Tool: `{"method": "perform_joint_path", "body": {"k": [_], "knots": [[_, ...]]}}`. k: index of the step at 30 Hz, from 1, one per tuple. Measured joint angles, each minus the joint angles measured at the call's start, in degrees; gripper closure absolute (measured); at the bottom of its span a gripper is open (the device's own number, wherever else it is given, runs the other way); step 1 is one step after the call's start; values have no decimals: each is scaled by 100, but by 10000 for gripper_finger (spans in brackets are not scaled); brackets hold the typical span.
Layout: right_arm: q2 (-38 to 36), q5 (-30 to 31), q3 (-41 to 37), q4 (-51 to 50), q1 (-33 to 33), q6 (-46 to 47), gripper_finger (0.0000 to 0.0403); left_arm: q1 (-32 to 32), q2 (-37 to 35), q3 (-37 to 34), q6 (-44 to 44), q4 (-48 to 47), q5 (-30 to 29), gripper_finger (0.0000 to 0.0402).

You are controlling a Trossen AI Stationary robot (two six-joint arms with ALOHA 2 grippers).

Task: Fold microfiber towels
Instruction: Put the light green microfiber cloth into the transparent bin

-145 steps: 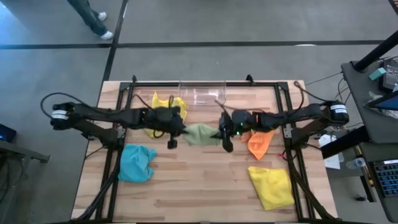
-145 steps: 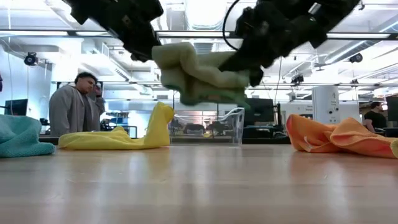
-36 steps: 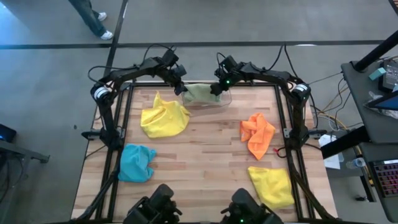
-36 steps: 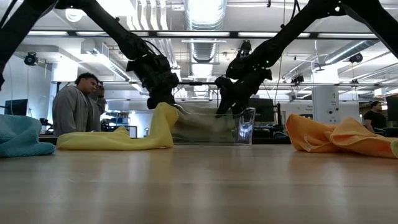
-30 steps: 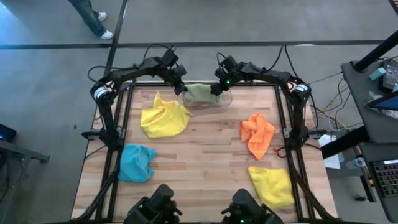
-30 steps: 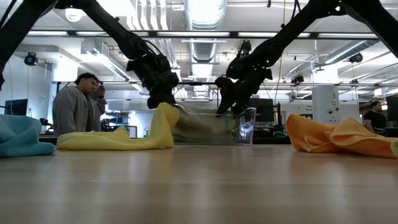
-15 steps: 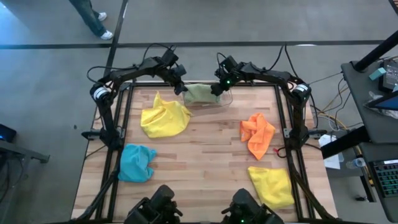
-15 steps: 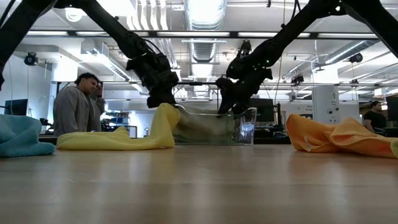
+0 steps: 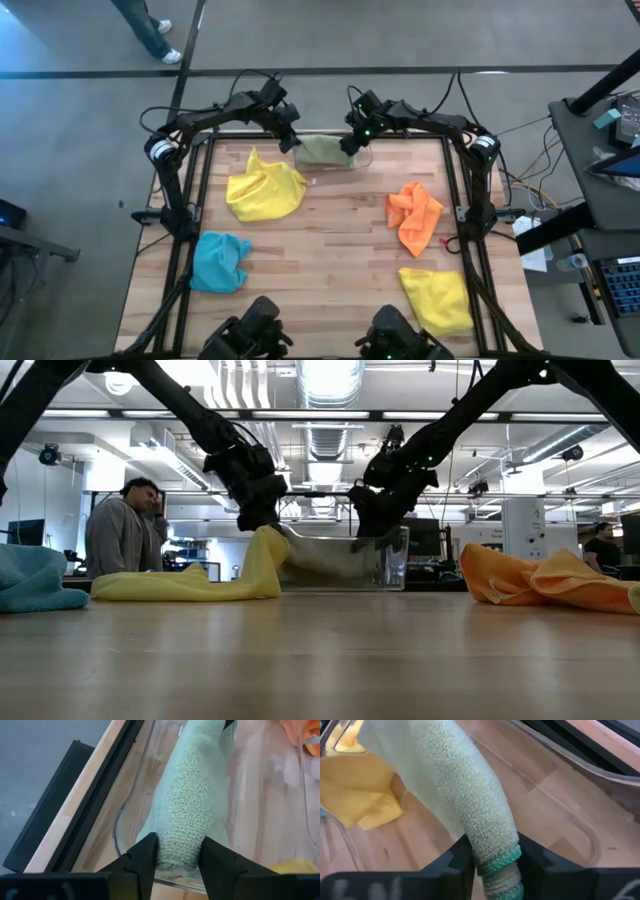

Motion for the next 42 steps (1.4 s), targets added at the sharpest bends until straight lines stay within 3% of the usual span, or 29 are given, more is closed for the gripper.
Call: {"method": "perform_joint_path", "body": {"k": [12, 20, 32, 42], "knots": [[-2, 97, 0, -8, 94, -140, 376, 4, 0, -4, 43, 140, -86, 278], [-4, 74, 0, -7, 96, -195, 378, -20, 0, -9, 327, 205, -97, 272], [-4, 37, 7, -16, 131, -148, 380, -44, -50, -9, 312, 229, -296, 192], [-7, -33, 7, -86, 241, -52, 380, -57, -456, -9, 321, 223, -898, 186]]}}
